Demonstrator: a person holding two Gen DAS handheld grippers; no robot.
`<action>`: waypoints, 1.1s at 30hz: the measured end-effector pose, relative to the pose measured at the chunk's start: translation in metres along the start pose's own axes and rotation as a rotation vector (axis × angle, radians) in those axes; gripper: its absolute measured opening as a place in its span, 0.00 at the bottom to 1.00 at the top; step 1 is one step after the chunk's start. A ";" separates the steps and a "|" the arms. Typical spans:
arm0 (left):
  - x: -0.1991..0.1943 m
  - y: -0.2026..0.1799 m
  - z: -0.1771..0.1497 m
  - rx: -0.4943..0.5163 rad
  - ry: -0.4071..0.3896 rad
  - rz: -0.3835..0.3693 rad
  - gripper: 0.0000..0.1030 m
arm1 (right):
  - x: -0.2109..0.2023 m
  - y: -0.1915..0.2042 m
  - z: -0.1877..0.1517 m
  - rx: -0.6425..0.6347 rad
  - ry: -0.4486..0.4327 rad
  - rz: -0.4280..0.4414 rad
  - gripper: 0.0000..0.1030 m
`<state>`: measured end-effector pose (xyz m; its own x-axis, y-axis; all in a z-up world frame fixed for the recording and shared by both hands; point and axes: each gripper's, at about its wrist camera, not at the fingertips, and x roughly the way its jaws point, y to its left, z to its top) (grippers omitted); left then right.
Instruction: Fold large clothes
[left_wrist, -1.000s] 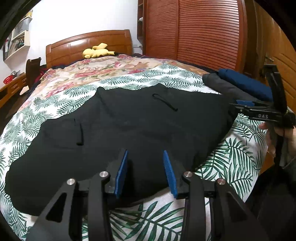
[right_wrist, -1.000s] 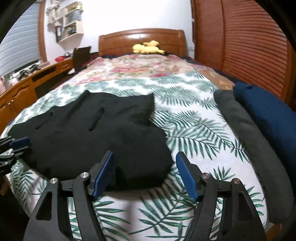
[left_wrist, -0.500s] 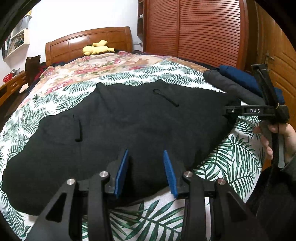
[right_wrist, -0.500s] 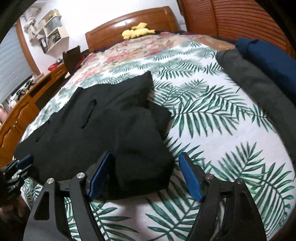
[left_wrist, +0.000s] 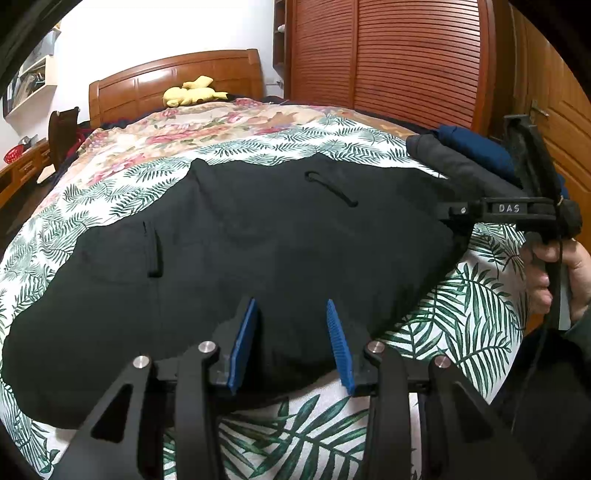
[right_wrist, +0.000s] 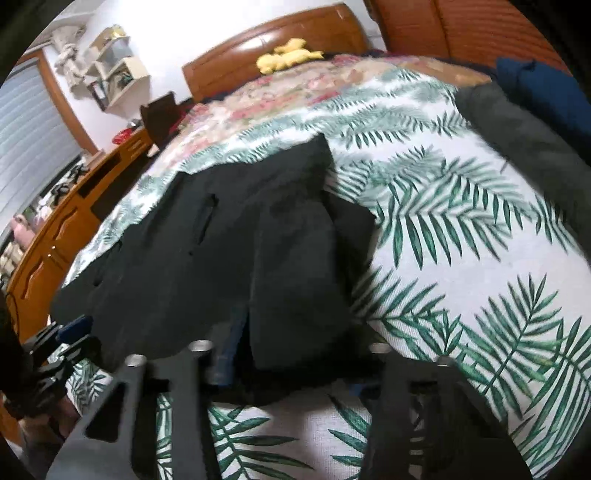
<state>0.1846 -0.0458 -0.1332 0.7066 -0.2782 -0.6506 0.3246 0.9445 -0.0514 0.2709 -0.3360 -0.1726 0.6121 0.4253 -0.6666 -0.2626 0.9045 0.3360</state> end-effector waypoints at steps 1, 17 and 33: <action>0.000 0.000 0.000 -0.002 0.000 -0.001 0.37 | -0.002 0.002 0.001 -0.010 -0.012 0.007 0.24; -0.039 0.015 0.006 -0.040 -0.080 -0.034 0.37 | -0.050 0.002 0.024 -0.062 -0.167 -0.077 0.13; -0.096 0.060 -0.003 -0.098 -0.178 -0.003 0.37 | -0.084 0.013 0.031 -0.088 -0.171 -0.206 0.13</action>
<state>0.1345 0.0376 -0.0764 0.8084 -0.2992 -0.5069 0.2701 0.9537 -0.1321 0.2399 -0.3611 -0.0918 0.7744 0.2273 -0.5905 -0.1788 0.9738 0.1404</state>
